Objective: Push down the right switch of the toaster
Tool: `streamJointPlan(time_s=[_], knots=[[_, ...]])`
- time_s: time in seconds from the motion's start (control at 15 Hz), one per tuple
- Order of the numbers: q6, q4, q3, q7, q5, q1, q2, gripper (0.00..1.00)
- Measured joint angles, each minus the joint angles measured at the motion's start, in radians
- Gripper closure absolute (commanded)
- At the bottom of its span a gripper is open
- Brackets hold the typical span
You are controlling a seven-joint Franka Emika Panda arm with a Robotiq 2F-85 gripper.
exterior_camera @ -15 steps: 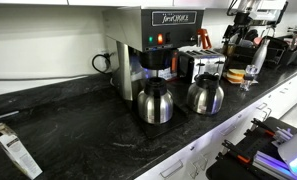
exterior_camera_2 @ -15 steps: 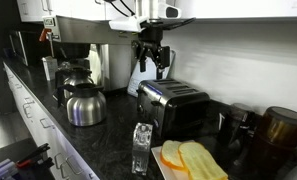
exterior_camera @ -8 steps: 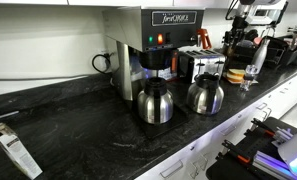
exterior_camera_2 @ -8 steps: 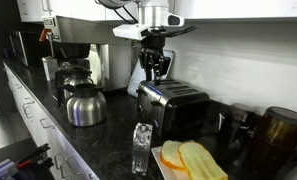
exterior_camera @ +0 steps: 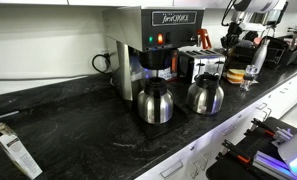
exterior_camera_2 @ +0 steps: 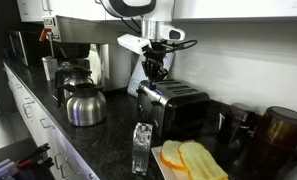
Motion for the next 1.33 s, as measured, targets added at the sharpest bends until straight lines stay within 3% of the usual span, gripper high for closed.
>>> streamJointPlan(time_s=[0.67,1.33], knots=[[0.063,0.002,0.021,0.002,0.011,-0.001,0.058,1.0],[0.091,0.006,0.021,0.022,-0.056,-0.034,0.101,1.0]])
